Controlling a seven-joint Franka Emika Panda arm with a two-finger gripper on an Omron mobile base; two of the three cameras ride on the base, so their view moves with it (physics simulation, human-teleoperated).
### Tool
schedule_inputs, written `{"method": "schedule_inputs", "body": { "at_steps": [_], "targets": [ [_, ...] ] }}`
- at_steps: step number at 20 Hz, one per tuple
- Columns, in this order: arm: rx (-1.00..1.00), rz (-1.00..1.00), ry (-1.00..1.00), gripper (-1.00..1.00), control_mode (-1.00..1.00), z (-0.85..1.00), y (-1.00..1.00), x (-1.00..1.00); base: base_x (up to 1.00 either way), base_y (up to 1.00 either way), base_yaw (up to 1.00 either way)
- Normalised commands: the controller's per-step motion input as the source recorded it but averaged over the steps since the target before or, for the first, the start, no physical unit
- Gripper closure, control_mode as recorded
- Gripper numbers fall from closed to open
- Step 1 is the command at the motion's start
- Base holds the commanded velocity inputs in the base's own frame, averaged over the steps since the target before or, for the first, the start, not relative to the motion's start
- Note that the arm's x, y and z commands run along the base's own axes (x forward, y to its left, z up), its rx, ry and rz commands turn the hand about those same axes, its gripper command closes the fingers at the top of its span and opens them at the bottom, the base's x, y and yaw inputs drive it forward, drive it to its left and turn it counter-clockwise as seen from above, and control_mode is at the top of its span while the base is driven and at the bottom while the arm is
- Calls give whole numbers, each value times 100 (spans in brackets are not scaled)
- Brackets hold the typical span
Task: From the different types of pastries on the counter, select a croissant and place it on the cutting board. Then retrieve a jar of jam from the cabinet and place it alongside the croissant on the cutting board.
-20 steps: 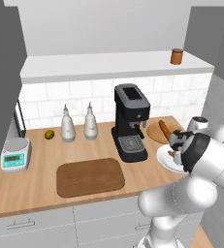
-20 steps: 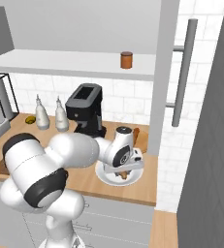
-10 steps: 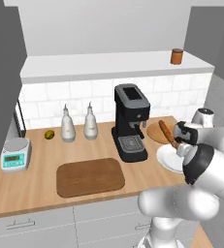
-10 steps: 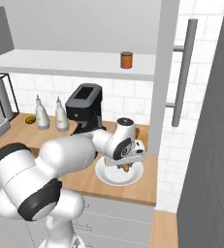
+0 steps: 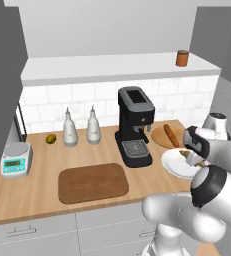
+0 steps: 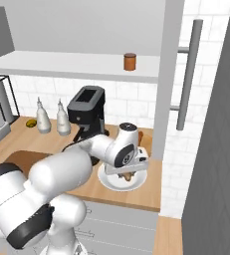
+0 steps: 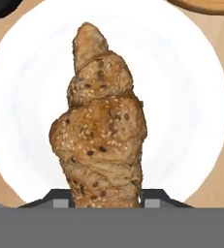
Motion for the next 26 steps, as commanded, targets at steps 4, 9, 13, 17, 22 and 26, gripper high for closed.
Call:
{"method": "schedule_inputs", "body": {
  "at_steps": [4, 9, 13, 17, 22, 26],
  "targets": [
    [-2, 2, 0, 100, -100, 4, 32, -44, 0, 0, 0],
    [-4, 2, 0, 100, -100, 0, 41, -33, 0, 0, 0],
    [-4, 0, -3, 100, -100, 1, 32, -30, 0, 0, 0],
    [-4, 0, -3, 100, -100, 1, 32, -25, 0, 0, 0],
    [-2, 0, 0, 100, -100, 4, 34, -8, 0, 0, 0],
    [-2, 0, 0, 100, -100, 3, 44, 0, 0, 0, 0]
  ]
}}
